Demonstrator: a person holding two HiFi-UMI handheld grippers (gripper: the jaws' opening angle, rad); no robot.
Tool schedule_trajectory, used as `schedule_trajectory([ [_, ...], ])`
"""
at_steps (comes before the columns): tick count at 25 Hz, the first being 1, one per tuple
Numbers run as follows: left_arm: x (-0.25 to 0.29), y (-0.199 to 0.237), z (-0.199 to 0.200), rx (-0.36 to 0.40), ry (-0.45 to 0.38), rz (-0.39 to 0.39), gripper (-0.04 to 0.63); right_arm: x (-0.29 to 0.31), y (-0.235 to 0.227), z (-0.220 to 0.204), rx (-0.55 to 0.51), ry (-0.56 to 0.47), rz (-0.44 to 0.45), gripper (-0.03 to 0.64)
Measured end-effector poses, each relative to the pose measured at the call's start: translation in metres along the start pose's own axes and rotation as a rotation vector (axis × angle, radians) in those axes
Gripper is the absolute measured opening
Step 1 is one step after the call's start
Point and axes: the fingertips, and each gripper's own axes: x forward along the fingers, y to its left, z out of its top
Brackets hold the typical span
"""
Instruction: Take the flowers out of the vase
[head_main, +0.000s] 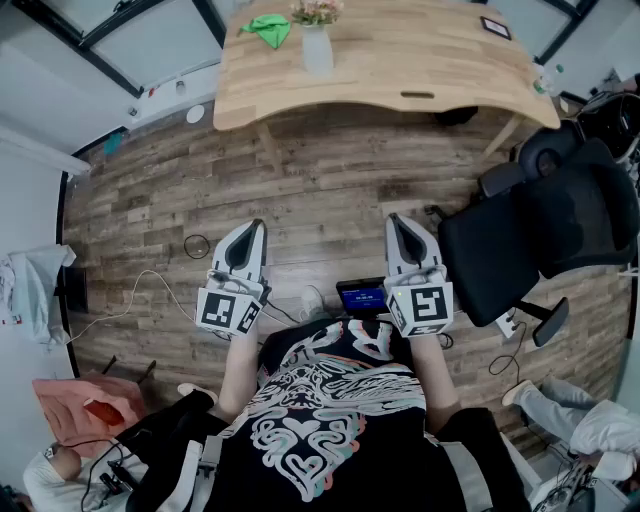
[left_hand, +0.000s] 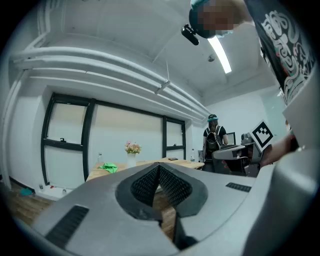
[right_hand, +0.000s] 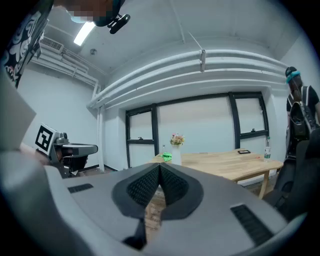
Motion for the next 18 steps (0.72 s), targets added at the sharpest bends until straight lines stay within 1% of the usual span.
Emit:
schedule_trajectory([
  [5, 0.009, 0.001, 0.0, -0.048, 0.008, -0.008, -0.005, 0.0, -0.003, 0.0, -0.002, -0.015, 0.03, 0.0],
  [11, 0.02, -0.007, 0.005, -0.047, 0.006, 0.011, -0.005, -0.007, -0.015, 0.006, 0.0, -0.049, 0.05, 0.001],
  [18, 0.032, -0.024, 0.005, -0.043, -0.015, 0.04, -0.005, -0.017, -0.033, -0.002, -0.03, -0.059, 0.067, 0.0],
])
